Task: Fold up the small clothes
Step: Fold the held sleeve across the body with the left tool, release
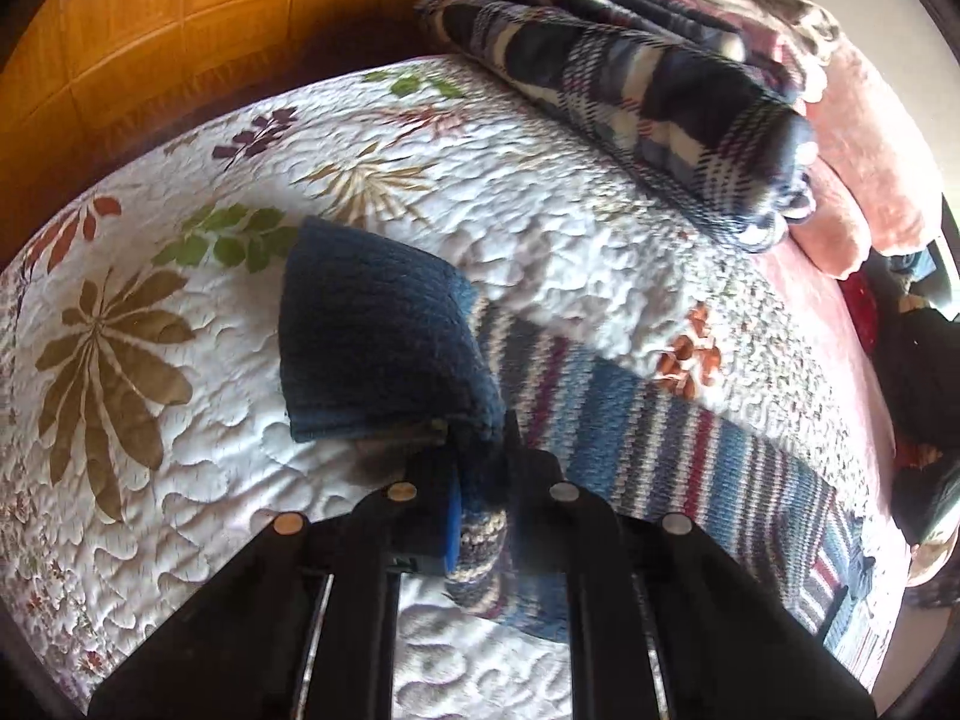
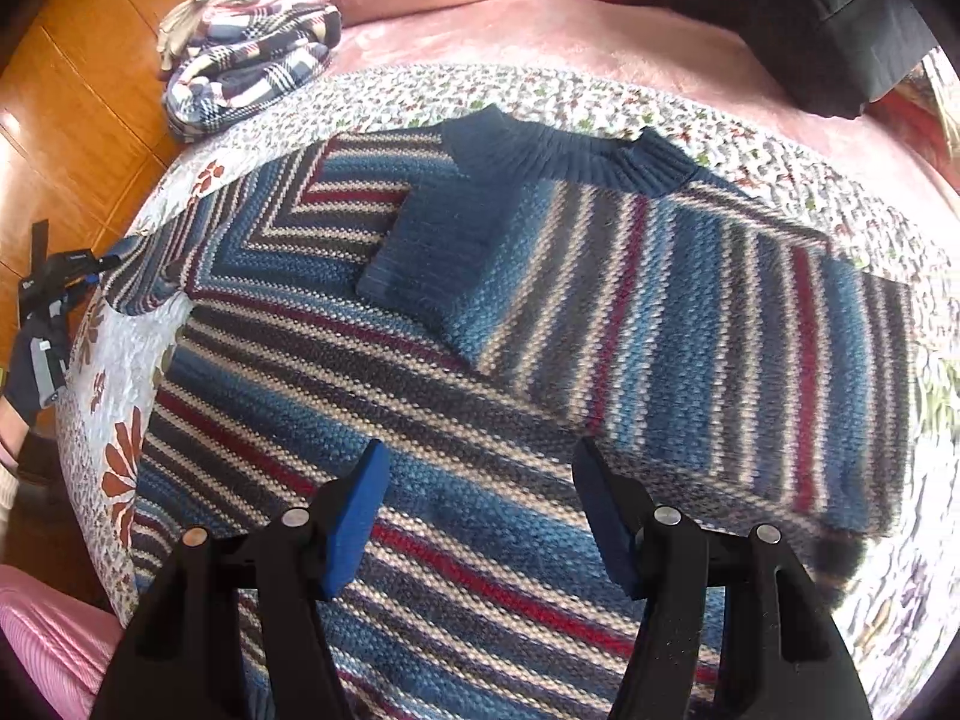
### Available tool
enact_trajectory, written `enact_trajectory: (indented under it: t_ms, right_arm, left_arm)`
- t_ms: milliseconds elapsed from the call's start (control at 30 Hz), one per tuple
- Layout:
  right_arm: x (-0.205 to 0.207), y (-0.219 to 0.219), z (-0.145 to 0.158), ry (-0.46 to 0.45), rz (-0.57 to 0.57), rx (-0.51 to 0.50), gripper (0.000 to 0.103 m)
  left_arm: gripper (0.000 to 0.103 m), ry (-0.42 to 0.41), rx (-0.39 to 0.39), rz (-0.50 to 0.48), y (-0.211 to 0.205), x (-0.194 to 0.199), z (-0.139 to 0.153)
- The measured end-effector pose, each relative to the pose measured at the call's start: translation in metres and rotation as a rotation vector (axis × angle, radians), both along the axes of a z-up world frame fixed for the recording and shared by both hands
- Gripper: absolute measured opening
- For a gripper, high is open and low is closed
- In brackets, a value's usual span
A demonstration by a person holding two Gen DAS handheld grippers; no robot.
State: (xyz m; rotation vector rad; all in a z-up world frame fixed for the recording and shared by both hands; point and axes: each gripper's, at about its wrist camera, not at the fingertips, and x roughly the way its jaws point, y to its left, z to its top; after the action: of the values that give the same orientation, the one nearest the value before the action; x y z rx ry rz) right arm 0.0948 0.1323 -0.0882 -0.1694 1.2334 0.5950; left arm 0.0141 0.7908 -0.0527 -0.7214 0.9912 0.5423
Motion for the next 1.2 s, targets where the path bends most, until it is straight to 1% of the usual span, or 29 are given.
enact_trajectory:
  t_ms: [100,233,367,467,567,667,767,900,967,1100,1167,1200]
  right_arm:
    - [0.001,-0.012,0.007,-0.017,-0.004,-0.004,0.064]
    - [0.008,-0.025,0.004,-0.021,-0.033,-0.022,0.064]
    - [0.02,-0.04,-0.01,0.0,-0.094,-0.009,0.064]
    - [0.028,-0.049,-0.02,0.018,-0.131,0.011,0.064]
    - [0.034,-0.056,-0.027,0.024,-0.146,0.022,0.064]
    - [0.038,-0.06,-0.03,0.025,-0.146,0.026,0.064]
    - [0.041,-0.063,-0.029,0.005,-0.138,0.015,0.064]
    - [0.043,-0.068,-0.029,0.007,-0.149,0.026,0.064]
    - [0.044,-0.07,-0.031,0.015,-0.158,0.03,0.064]
    - [0.044,-0.072,-0.033,0.02,-0.161,0.027,0.064]
    - [0.044,-0.072,-0.034,0.021,-0.162,0.026,0.064]
    - [0.044,-0.072,-0.034,0.022,-0.163,0.025,0.064]
  left_arm:
    - [0.009,-0.03,0.001,-0.048,-0.024,0.014,0.016]
    - [0.009,-0.084,-0.021,-0.152,-0.073,0.038,0.036]
    - [0.009,-0.126,-0.06,-0.284,-0.141,0.067,0.053]
    - [0.009,-0.137,-0.078,-0.387,-0.192,0.086,0.06]
    - [0.009,-0.148,-0.103,-0.471,-0.24,0.102,0.064]
    - [0.009,-0.154,-0.124,-0.533,-0.277,0.113,0.063]
    - [0.009,-0.147,-0.149,-0.58,-0.316,0.123,0.054]
    - [0.009,-0.124,-0.182,-0.604,-0.346,0.129,0.031]
    - [0.009,-0.103,-0.209,-0.608,-0.358,0.126,0.015]
    - [0.011,-0.032,-0.248,-0.62,-0.372,0.12,-0.023]
    - [0.014,-0.008,-0.26,-0.635,-0.378,0.116,-0.034]
    - [0.014,-0.012,-0.259,-0.64,-0.379,0.115,-0.034]
